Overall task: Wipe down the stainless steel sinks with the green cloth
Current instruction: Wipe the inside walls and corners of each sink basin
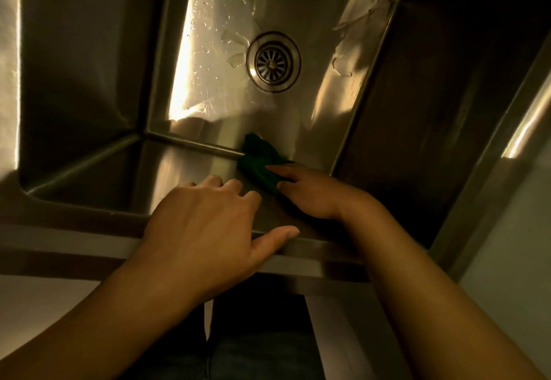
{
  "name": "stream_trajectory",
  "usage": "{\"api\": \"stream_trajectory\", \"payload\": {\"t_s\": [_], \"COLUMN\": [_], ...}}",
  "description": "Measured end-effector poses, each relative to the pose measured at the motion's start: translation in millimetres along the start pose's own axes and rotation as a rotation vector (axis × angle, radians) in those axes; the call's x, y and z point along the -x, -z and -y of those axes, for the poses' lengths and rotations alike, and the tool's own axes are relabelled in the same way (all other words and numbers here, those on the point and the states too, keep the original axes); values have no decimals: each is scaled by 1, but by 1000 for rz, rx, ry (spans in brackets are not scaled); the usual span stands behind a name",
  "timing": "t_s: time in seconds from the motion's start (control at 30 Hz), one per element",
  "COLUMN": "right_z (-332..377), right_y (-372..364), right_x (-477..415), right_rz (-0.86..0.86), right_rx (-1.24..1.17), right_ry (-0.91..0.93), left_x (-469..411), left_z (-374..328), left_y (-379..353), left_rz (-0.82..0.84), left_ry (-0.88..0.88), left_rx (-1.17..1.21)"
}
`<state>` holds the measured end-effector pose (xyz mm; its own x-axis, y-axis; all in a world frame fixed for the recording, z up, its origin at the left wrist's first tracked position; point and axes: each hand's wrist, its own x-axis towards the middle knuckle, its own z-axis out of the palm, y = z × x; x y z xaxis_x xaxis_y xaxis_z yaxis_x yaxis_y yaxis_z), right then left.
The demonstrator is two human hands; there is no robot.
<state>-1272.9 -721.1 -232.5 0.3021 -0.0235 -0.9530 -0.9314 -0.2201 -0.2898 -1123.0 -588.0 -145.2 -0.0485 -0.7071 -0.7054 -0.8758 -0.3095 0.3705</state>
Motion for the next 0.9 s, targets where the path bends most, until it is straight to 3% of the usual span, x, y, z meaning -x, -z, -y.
{"api": "stream_trajectory", "payload": {"t_s": [0.23, 0.4, 0.67, 0.9], "right_z": [-40, -47, -45, -67], "right_y": [13, 23, 34, 57], "right_x": [11, 37, 43, 22], "right_rz": [-7, -46, -88, 164], "right_rx": [43, 181, 920, 1259], "right_ry": [-182, -168, -83, -119], "left_x": [-8, -25, -56, -59], "left_z": [-4, -28, -84, -80], "left_y": [2, -1, -18, -24], "left_rz": [52, 24, 90, 175], "left_ry": [10, -11, -82, -168], "left_rx": [57, 103, 113, 149]}}
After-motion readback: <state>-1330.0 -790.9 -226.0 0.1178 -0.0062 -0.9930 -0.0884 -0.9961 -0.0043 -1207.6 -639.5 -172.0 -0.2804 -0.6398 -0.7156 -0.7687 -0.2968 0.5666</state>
